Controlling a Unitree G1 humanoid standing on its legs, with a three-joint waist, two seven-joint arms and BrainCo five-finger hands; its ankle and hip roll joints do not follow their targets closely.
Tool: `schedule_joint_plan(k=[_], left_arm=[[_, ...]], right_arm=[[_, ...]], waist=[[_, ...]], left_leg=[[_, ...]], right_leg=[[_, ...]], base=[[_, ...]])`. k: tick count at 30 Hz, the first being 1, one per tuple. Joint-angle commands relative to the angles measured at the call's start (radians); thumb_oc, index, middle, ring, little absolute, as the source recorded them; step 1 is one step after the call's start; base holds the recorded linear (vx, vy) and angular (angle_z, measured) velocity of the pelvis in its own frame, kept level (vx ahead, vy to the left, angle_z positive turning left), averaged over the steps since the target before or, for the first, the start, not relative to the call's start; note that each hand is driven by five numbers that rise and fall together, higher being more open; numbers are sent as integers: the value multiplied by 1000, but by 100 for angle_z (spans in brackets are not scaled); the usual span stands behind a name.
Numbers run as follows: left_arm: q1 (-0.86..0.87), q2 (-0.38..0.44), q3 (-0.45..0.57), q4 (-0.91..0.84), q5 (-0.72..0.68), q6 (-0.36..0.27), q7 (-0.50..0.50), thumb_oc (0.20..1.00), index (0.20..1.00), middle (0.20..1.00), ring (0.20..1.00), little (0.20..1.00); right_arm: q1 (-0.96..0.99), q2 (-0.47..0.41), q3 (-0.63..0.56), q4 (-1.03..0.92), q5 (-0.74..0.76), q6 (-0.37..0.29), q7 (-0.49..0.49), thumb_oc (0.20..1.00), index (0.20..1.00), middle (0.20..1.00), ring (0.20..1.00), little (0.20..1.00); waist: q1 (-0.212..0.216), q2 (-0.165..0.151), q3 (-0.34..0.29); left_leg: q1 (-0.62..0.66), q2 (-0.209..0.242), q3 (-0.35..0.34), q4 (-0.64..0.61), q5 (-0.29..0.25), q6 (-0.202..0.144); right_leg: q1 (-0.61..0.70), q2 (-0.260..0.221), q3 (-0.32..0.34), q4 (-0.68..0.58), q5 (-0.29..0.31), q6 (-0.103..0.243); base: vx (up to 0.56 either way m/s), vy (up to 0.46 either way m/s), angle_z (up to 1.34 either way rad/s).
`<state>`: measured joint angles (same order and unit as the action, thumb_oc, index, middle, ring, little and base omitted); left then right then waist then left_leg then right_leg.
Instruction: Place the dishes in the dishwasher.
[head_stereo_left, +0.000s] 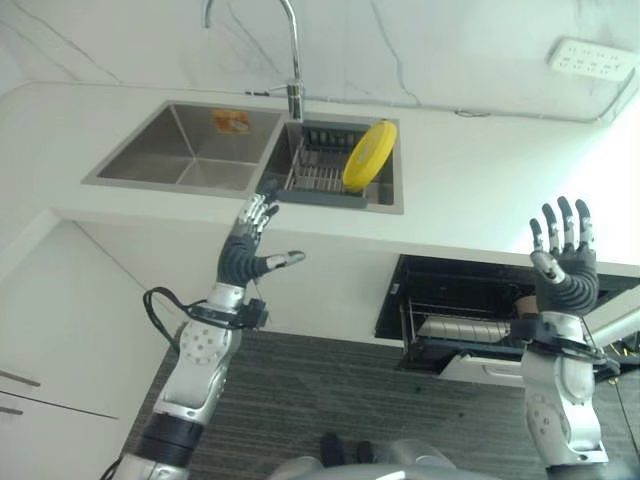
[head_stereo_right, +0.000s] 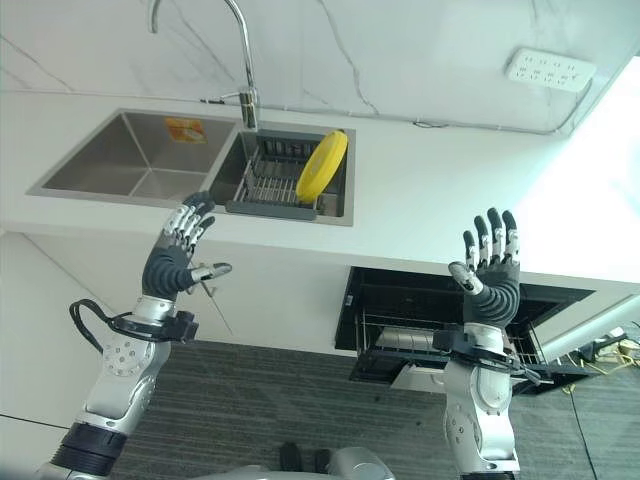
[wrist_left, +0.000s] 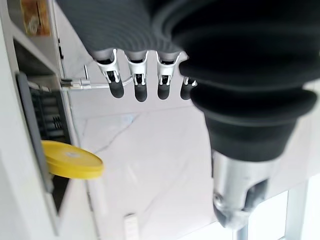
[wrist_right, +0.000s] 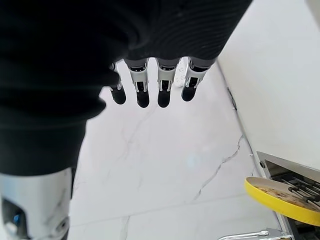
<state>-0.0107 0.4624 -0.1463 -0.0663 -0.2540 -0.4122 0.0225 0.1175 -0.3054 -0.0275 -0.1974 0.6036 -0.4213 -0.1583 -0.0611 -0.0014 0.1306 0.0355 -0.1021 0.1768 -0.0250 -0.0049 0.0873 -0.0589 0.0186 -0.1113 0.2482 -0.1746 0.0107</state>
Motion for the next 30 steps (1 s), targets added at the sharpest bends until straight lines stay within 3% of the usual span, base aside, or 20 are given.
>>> schedule_joint_plan(k=[1,2,3,5,6,8,10,11,13,15,17,18,19,21,24,25,27,30], left_arm=[[1,38,74,-48,0,-47,7,1000,1000,1000,1000,1000],[6,39,80,-59,-4,-44,5,1000,1000,1000,1000,1000],[15,36,94,-85,-8,-29,0,1000,1000,1000,1000,1000],[22,35,106,-97,-17,-23,0,1000,1000,1000,1000,1000],[21,34,102,-84,-26,-29,0,1000,1000,1000,1000,1000],[23,28,95,-61,-22,-51,-22,1000,1000,1000,1000,1000],[14,33,86,-45,-16,-67,-39,1000,1000,1000,1000,1000],[-2,44,75,-51,-20,-56,-46,1000,1000,1000,1000,1000],[-14,59,88,-65,-22,-24,-61,1000,1000,1000,1000,1000],[-27,65,87,-52,-21,2,-71,1000,1000,1000,1000,1000],[-10,63,92,-58,-12,4,-73,1000,1000,1000,1000,1000],[10,68,103,-66,3,2,-65,1000,1000,1000,1000,1000],[16,74,109,-72,12,11,-50,1000,1000,1000,1000,1000],[-2,85,102,-59,-6,16,-39,1000,1000,1000,1000,1000],[-2,85,101,-59,-6,16,-39,1000,1000,1000,1000,1000],[-12,71,85,-63,39,0,-16,1000,1000,1000,1000,1000],[-12,70,82,-64,47,-3,-4,1000,1000,1000,1000,1000],[14,65,93,-71,53,-1,27,1000,1000,1000,1000,1000]], right_arm=[[-96,-55,-20,-19,12,-40,-22,1000,1000,1000,1000,1000],[-102,-59,-20,-19,23,-41,-20,1000,1000,1000,1000,1000],[-111,-57,-18,-22,18,-41,-14,1000,1000,1000,1000,1000],[-129,-60,-11,-23,-25,-37,-12,1000,1000,1000,1000,1000],[-138,-77,-9,-21,-34,-34,-26,1000,1000,1000,1000,1000],[-137,-88,-23,-12,-21,-42,-36,1000,1000,1000,1000,1000],[-125,-88,-43,-4,0,-49,-32,1000,1000,1000,1000,1000],[-112,-77,-54,-3,10,-46,-38,1000,1000,1000,1000,1000],[-89,-57,-58,-35,30,-26,-25,1000,1000,1000,1000,1000],[-94,-33,-39,-43,19,-29,-48,1000,1000,1000,1000,1000],[-106,-14,-26,-37,-2,-37,-61,1000,1000,1000,1000,1000],[-113,-4,-19,-30,-7,-32,-48,1000,1000,1000,1000,1000],[-119,-2,-13,-24,-13,-28,-39,1000,1000,1000,1000,1000],[-110,-14,-16,-22,-9,-43,-53,1000,1000,1000,1000,1000],[-110,-14,-17,-22,-9,-43,-53,1000,1000,1000,1000,1000],[-130,-12,-27,6,-3,-108,-61,1000,1000,1000,1000,1000],[-146,-15,-21,16,4,-106,-62,1000,1000,1000,1000,1000],[-159,-28,2,2,8,-72,-56,1000,1000,1000,1000,1000]], waist=[[13,-50,-3],[17,-50,1],[20,-41,0],[41,-13,-12],[53,-4,-17],[57,6,-25],[45,12,-32],[26,28,-41],[31,17,-38],[45,2,-44],[65,4,-48],[80,8,-50],[83,9,-51],[58,2,-54],[58,3,-55],[43,-19,-36],[56,-21,-40],[63,-23,-58]], left_leg=[[-110,124,-35,444,-60,-163],[-130,142,-42,454,-57,-164],[-121,178,-35,379,-56,-160],[-83,247,-60,90,22,-189],[-84,276,-97,15,77,-213],[-87,303,-102,-28,112,-231],[-77,302,-69,-22,97,-226],[-56,291,-55,-19,77,-222],[-43,216,-105,40,7,-176],[-30,177,-97,58,-27,-145],[-12,166,-73,44,-34,-133],[6,163,-40,23,-34,-126],[18,162,-13,10,-34,-123],[26,152,-17,6,-39,-113],[26,153,-18,6,-39,-113],[49,142,-39,-5,-68,-118],[48,152,-51,4,-79,-118],[66,192,-16,-2,-72,-134]], right_leg=[[102,-68,14,-162,114,41],[106,-72,9,-164,117,39],[109,-76,5,-161,111,47],[145,-85,21,-179,83,73],[175,-89,40,-192,63,77],[205,-100,49,-202,44,85],[213,-120,45,-206,43,97],[205,-148,33,-189,48,119],[183,-224,51,-139,83,169],[167,-275,31,-121,137,172],[151,-293,-25,-99,169,171],[144,-293,-87,-86,180,170],[135,-288,-108,-75,185,169],[112,-222,-30,-117,157,155],[113,-221,-31,-119,158,154],[30,-254,2,-218,273,172],[46,-248,-26,-250,270,170],[90,-221,-56,-278,238,170]], base=[[48,95,8],[62,243,14],[153,444,4],[252,574,-12],[234,470,-24],[180,467,-32],[111,473,-39],[110,541,-40],[103,629,-36],[42,412,-29],[8,291,-35],[-12,255,-54],[8,203,-78],[52,62,-70],[40,-85,23],[120,-380,-15],[163,-429,29],[181,-280,35]])
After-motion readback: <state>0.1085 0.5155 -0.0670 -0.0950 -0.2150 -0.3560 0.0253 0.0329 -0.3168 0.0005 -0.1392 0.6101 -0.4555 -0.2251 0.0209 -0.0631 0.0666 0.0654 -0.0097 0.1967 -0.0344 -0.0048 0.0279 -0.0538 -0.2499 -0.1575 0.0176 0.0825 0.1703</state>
